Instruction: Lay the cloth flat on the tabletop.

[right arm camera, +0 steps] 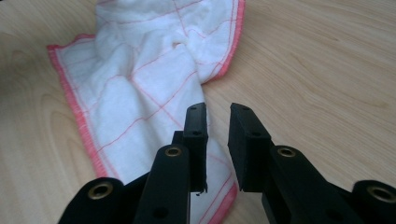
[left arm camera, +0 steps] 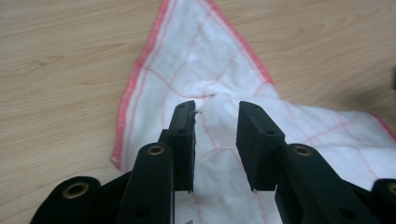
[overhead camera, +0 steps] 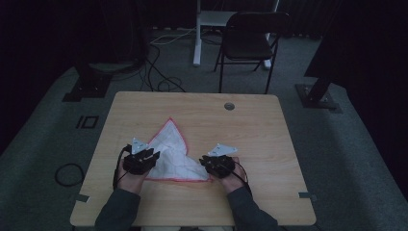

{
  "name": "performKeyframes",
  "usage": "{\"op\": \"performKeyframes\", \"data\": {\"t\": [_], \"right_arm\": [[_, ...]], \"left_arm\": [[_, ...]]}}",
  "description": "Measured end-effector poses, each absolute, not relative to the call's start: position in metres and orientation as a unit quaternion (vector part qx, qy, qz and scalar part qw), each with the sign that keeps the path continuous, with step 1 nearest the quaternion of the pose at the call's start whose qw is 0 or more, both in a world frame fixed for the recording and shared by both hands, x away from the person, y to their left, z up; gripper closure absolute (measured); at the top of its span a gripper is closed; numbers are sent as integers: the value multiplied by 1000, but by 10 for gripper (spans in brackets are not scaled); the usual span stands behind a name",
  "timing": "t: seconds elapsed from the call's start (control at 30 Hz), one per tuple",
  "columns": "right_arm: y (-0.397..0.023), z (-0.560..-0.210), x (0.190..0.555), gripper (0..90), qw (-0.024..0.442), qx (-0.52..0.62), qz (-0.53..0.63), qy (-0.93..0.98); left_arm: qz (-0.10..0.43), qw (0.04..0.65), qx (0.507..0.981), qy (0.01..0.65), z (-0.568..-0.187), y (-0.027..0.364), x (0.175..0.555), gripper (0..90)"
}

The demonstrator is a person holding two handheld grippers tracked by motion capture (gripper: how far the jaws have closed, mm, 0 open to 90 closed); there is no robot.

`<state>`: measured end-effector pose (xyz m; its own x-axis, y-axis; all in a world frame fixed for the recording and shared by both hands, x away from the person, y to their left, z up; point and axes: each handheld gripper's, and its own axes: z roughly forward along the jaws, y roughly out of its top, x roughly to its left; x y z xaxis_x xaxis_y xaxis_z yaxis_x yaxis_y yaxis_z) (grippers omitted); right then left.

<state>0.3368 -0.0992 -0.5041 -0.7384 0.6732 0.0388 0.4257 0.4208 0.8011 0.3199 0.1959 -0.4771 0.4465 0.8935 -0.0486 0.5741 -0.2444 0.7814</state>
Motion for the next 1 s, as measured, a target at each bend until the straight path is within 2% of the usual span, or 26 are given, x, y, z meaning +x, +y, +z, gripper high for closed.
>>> {"op": "performKeyframes", "data": {"t": [0.37, 1.0], "right_arm": [[-87, -505, 358, 775, 150, 326, 418, 835], [-68, -506, 392, 791, 144, 318, 406, 845]], "left_arm": [[182, 383, 792, 440, -489, 162, 312, 654], [163, 377, 818, 401, -500, 141, 304, 628]]}}
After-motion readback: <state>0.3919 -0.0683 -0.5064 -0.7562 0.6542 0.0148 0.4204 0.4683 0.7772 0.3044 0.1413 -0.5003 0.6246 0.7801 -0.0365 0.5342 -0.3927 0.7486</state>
